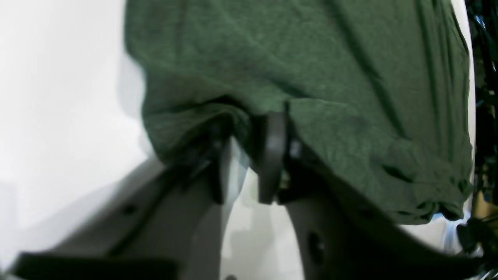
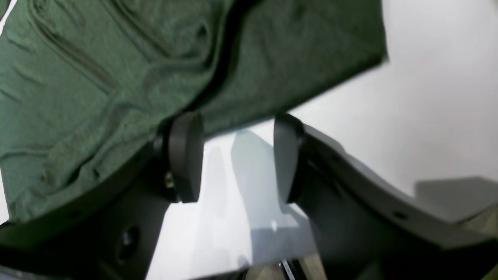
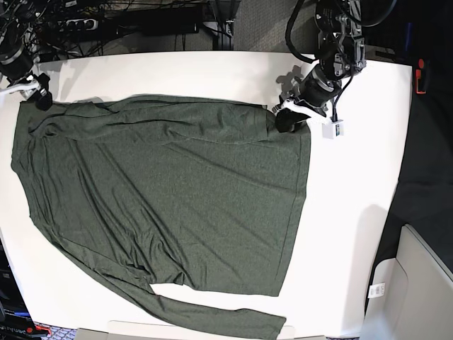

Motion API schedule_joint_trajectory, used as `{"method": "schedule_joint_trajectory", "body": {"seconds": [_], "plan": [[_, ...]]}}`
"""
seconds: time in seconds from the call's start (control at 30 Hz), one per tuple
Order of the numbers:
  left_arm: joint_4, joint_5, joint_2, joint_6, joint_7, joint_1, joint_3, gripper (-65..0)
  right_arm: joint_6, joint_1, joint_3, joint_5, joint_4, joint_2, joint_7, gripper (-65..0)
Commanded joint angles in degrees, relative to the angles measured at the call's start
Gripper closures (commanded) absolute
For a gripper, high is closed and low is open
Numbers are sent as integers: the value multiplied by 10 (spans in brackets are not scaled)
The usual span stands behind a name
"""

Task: Fold the T-shirt properly
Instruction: 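Lower the held edge and drag the shirt toward the robot with both grippers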

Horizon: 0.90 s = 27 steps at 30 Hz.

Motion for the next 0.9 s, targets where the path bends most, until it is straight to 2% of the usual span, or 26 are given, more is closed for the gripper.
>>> {"method": "schedule_joint_trajectory", "body": {"seconds": [0.0, 0.07, 0.33, 0.53, 0.87], "plan": [[-2, 2, -1, 13, 31, 7, 0, -57, 6, -1, 4, 15, 12, 11, 8, -276], [-2, -14, -4, 13, 31, 8, 0, 0, 6, -10, 4, 20, 12, 11, 8, -276], [40, -32, -7, 13, 31, 37, 0, -1, 5, -10, 3, 24, 8, 8, 8, -276], [68, -32, -21, 13, 31, 63, -1, -1, 5, -8, 3, 19, 2, -21, 9, -276], [68, -32, -34, 13, 29, 65, -1, -1, 5, 34, 43, 15, -99, -30, 11, -276]]}}
